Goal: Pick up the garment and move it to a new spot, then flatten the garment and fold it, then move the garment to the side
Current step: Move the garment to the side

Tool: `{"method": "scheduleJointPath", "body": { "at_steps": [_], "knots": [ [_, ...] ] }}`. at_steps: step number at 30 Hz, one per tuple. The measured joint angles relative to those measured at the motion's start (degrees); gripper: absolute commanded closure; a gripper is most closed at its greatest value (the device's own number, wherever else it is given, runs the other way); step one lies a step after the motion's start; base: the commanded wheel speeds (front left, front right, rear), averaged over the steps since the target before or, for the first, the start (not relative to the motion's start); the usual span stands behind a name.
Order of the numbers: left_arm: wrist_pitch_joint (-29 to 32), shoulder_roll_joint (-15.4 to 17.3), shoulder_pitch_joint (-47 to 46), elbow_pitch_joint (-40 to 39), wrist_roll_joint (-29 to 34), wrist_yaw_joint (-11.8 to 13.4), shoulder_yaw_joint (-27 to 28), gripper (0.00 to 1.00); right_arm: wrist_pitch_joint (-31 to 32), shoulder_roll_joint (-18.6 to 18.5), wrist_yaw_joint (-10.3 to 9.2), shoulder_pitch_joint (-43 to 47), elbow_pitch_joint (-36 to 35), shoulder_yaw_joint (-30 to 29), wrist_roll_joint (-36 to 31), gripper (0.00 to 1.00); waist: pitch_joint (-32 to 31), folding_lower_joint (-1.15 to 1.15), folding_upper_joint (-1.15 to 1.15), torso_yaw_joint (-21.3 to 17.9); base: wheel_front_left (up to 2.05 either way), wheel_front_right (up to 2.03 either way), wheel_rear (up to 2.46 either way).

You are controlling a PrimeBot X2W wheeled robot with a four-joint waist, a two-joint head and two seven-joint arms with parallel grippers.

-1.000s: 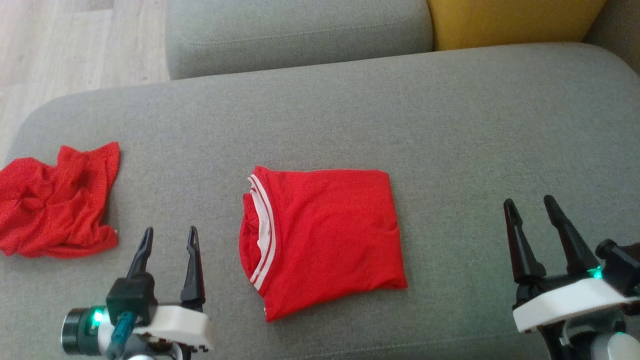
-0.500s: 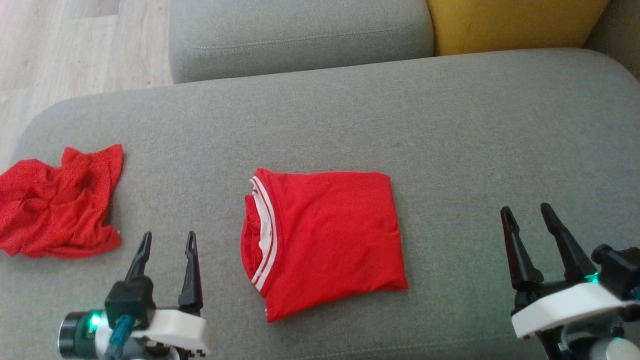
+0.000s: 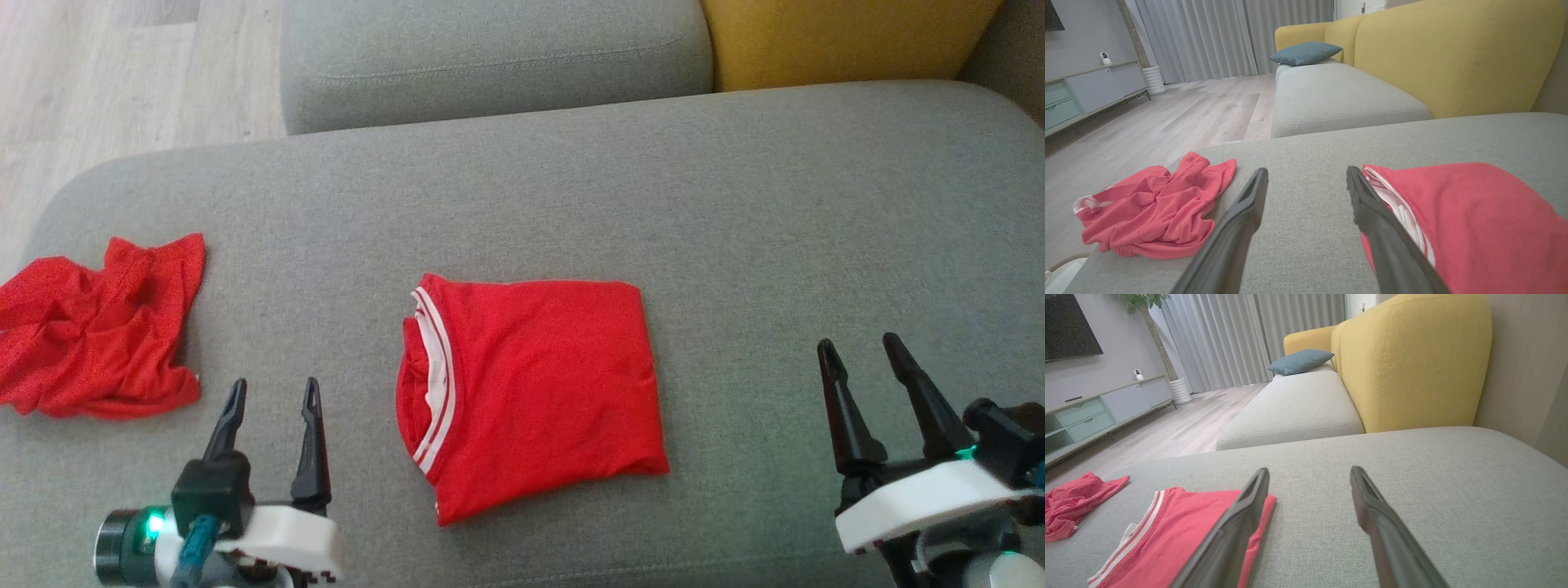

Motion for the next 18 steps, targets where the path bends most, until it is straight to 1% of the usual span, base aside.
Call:
{"method": "scheduleJointPath", "body": {
  "at_steps": [7, 11, 14, 18],
  "knots": [
    [0.0, 0.0, -0.6, -0.4, 0.1, 0.0, -0.7, 0.0, 0.9, -0.1, 0.0, 0.0, -0.3, -0.4, -0.5, 0.0, 1.4, 0.0, 0.0, 0.9, 0.0, 0.0, 0.0],
    [-0.2, -0.1, -3.8, -0.7, 0.8, -0.2, -1.6, 0.0, 1.5, -0.6, 0.0, -0.7, -0.1, 0.0, -0.8, 0.0, 3.7, 0.0, 0.0, 1.9, 0.0, 0.0, 0.0],
    [-0.6, -0.4, -7.2, -0.6, 1.3, -0.7, -1.7, 0.0, 2.3, -1.5, 0.0, -2.3, 2.3, 1.0, -0.8, 0.0, 5.7, 0.0, 0.0, 3.1, 0.0, 0.0, 0.0],
    [-1.2, -2.0, -10.0, 0.1, 1.9, -0.9, -1.7, 0.0, 3.2, -2.1, 0.0, -5.8, 7.3, 3.8, -0.7, 0.0, 7.9, 0.0, 0.0, 5.1, 0.0, 0.0, 0.0]
  ]
}}
